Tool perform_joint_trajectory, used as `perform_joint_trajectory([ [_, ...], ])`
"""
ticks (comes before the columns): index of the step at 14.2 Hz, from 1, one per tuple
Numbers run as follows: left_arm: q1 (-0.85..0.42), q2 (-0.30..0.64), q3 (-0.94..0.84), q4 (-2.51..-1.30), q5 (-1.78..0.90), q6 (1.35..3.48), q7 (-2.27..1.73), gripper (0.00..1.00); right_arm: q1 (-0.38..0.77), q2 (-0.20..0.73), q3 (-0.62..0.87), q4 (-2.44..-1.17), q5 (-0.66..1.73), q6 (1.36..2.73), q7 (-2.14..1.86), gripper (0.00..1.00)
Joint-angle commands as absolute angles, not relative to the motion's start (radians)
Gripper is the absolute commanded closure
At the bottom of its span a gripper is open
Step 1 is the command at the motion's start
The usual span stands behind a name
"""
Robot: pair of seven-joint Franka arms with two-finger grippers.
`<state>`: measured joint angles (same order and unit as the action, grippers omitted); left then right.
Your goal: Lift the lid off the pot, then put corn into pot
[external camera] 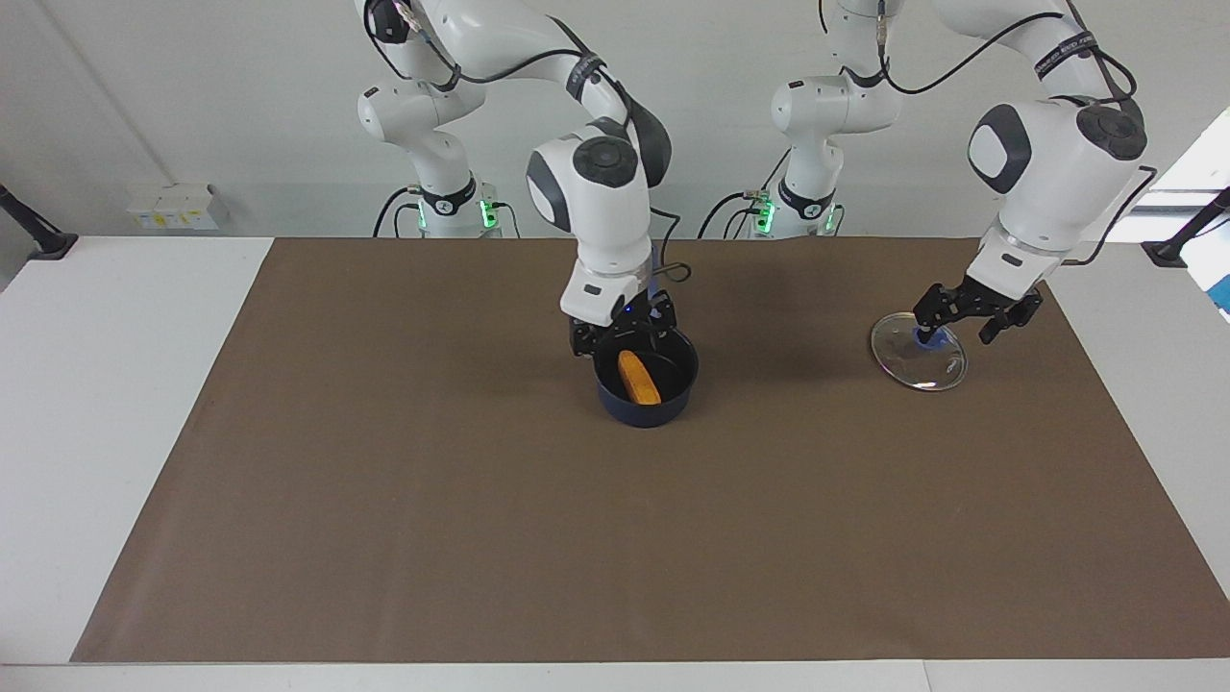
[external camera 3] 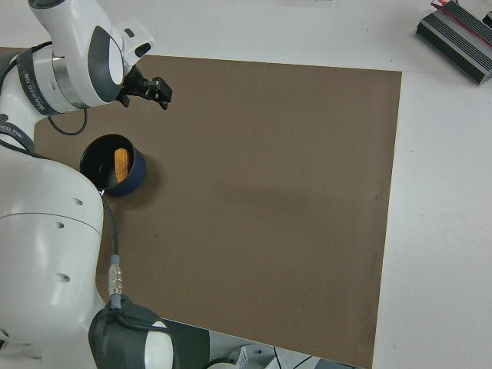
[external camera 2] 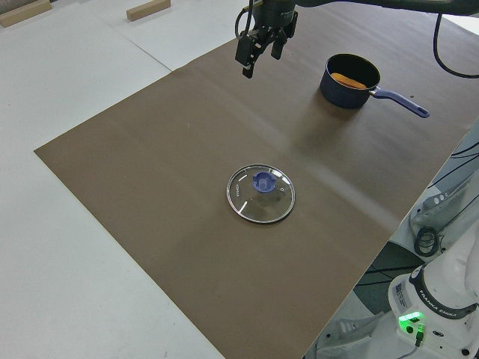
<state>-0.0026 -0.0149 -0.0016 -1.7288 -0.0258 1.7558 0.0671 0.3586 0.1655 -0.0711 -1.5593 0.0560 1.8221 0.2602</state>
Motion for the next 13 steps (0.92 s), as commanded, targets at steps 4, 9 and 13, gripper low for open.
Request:
perform_joint_trajectory([
  [4, -0.015, 0.009, 0.006, -1.589, -0.017, 1.628, 0.064, 0.00, 0.206, 0.045, -0.063, -1.549, 0.044, 1.714, 0.235, 0.00],
  [9, -0.017, 0.104, -0.008, -1.407, -0.015, 1.473, 0.063, 0.00, 0.124, -0.007, -0.063, -1.494, 0.058, 1.592, 0.230, 0.00],
  [13, -0.017, 0.117, -0.011, -1.410, -0.014, 1.480, 0.063, 0.00, 0.080, -0.086, -0.063, -1.494, 0.061, 1.545, 0.230, 0.00],
])
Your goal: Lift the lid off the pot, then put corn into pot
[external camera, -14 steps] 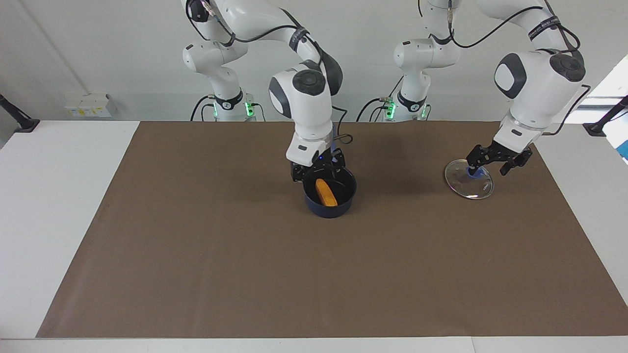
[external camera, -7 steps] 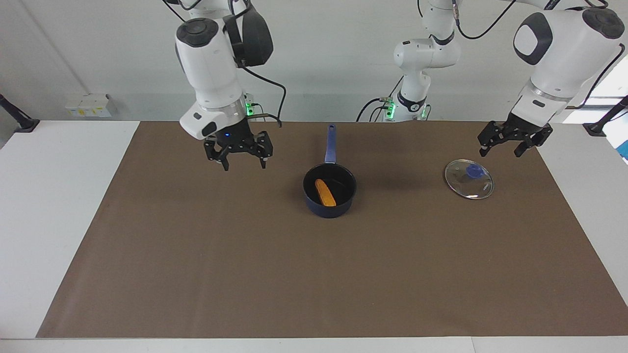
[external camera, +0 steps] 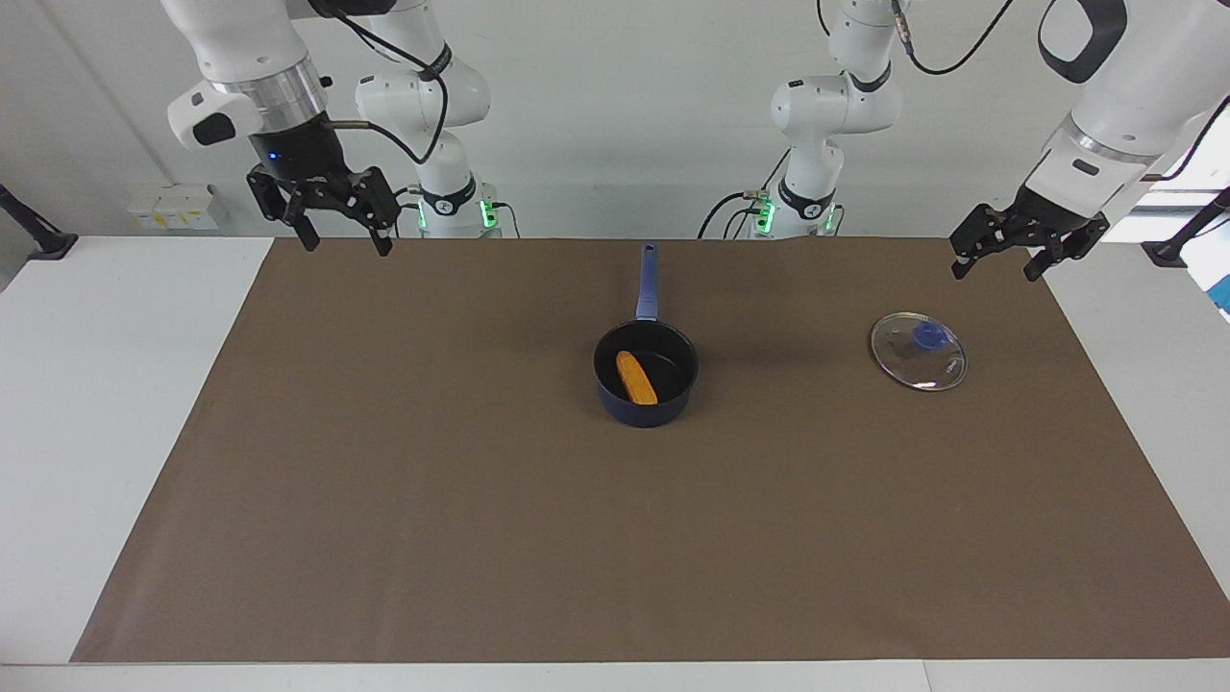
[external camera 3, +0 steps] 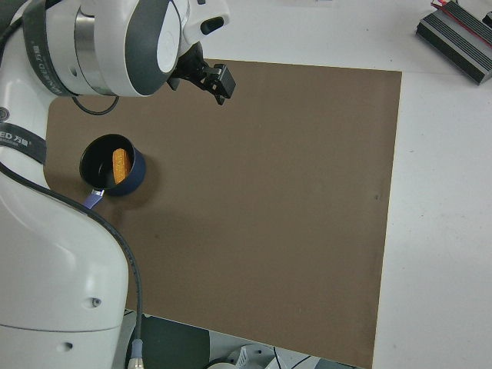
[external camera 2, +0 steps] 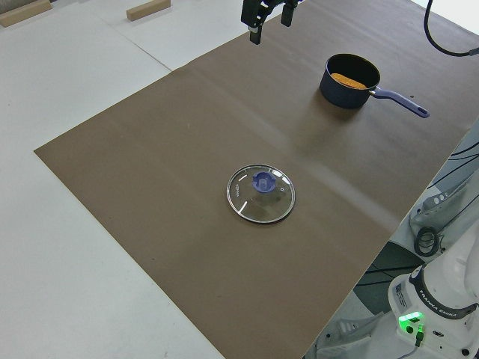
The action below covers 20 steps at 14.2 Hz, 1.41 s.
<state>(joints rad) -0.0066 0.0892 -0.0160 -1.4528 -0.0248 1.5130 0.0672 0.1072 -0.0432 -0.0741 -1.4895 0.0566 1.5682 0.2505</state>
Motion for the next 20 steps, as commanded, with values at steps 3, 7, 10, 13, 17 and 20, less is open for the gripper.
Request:
perform_joint_trajectory([
  [3, -0.017, 0.117, -0.014, -1.413, -0.003, 1.479, 0.066, 0.00, 0.071, -0.114, -0.074, -1.519, 0.049, 1.545, 0.229, 0.00],
  [7, -0.025, 0.114, -0.012, -1.410, 0.005, 1.471, 0.081, 0.00, 0.063, -0.121, -0.080, -1.563, 0.034, 1.548, 0.085, 0.00],
  [10, -0.025, 0.112, -0.015, -1.398, 0.011, 1.434, 0.086, 0.00, 0.063, -0.121, -0.080, -1.559, 0.009, 1.487, 0.071, 0.00],
  [13, -0.026, 0.097, -0.017, -1.394, 0.009, 1.430, 0.084, 0.00, 0.058, -0.095, -0.078, -1.517, -0.006, 1.457, 0.057, 0.00],
  [17, -0.025, 0.084, -0.021, -1.404, 0.002, 1.439, 0.084, 0.00, 0.058, -0.104, -0.081, -1.531, -0.006, 1.466, 0.019, 0.00],
  [20, -0.025, 0.084, -0.021, -1.404, 0.002, 1.439, 0.083, 0.00, 0.061, -0.110, -0.078, -1.540, -0.005, 1.462, 0.023, 0.00],
])
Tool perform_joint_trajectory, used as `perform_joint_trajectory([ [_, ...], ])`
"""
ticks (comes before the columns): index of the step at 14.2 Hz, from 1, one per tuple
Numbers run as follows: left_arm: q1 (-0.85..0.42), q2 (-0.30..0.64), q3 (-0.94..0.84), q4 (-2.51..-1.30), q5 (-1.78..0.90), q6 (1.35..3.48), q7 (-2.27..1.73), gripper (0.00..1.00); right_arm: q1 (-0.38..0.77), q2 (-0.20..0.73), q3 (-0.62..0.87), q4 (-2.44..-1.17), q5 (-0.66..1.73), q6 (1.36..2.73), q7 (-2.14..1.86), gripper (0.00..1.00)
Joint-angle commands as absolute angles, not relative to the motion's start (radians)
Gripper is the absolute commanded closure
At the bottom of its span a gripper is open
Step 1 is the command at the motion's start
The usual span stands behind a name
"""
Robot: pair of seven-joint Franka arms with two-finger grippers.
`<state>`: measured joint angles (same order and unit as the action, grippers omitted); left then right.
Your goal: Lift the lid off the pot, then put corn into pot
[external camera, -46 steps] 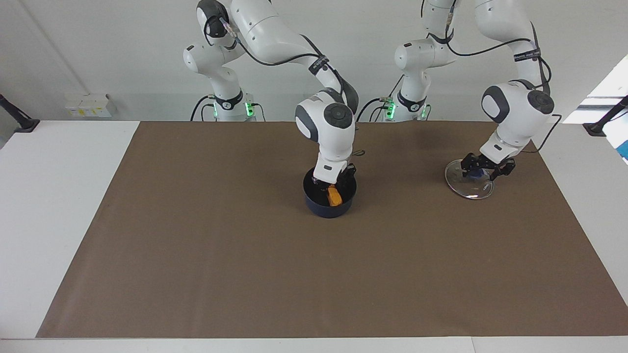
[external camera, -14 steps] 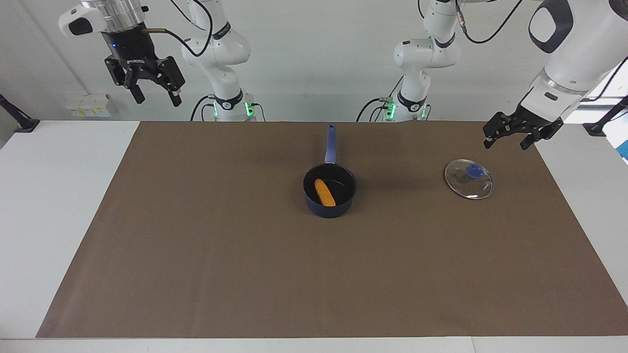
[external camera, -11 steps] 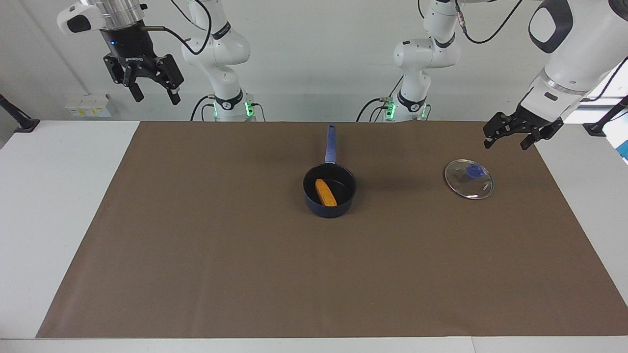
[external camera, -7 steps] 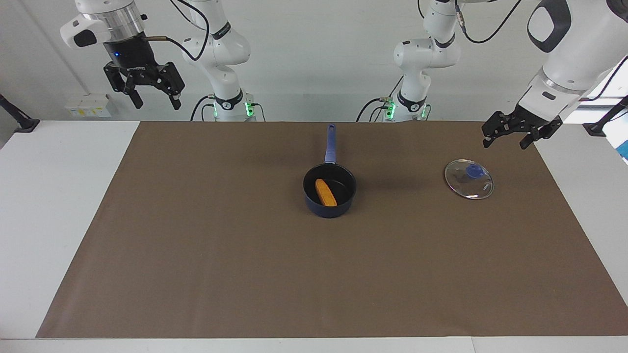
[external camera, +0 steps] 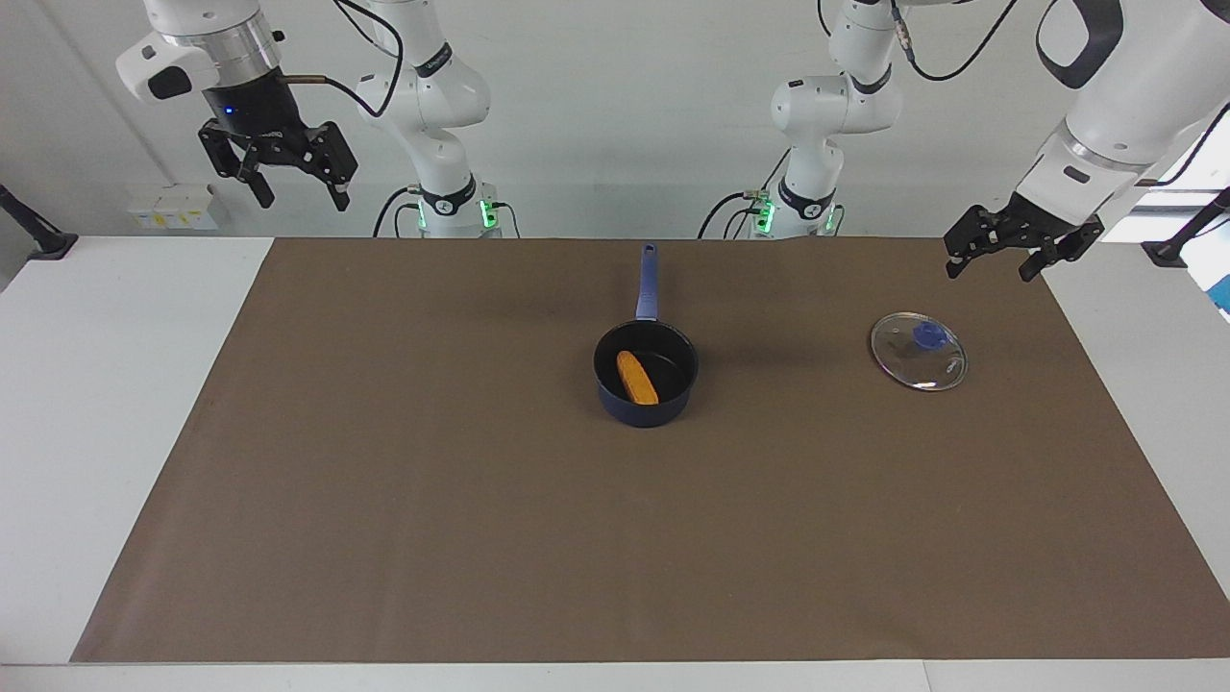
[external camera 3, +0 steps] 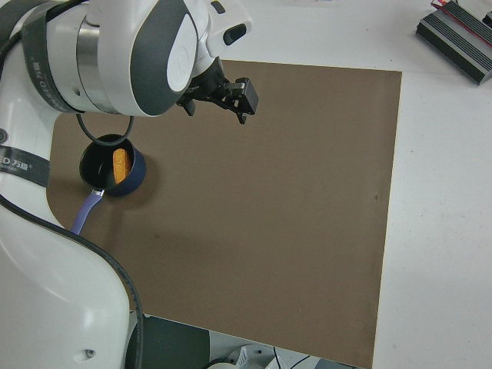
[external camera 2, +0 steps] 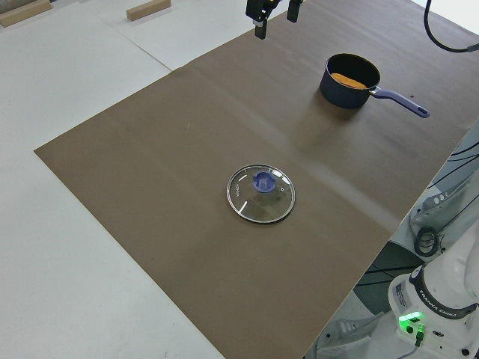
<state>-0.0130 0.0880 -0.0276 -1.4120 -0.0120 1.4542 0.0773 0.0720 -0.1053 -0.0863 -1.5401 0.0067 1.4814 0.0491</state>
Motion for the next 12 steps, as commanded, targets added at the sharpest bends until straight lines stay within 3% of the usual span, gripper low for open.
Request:
perform_joint_trajectory([
  [1, -0.025, 0.084, -0.021, -1.404, 0.002, 1.439, 0.083, 0.00, 0.063, -0.110, -0.077, -1.542, -0.005, 1.463, 0.023, 0.00],
  [12, -0.025, 0.083, -0.021, -1.407, 0.000, 1.440, 0.084, 0.00, 0.064, -0.123, -0.077, -1.568, -0.009, 1.470, 0.021, 0.00],
])
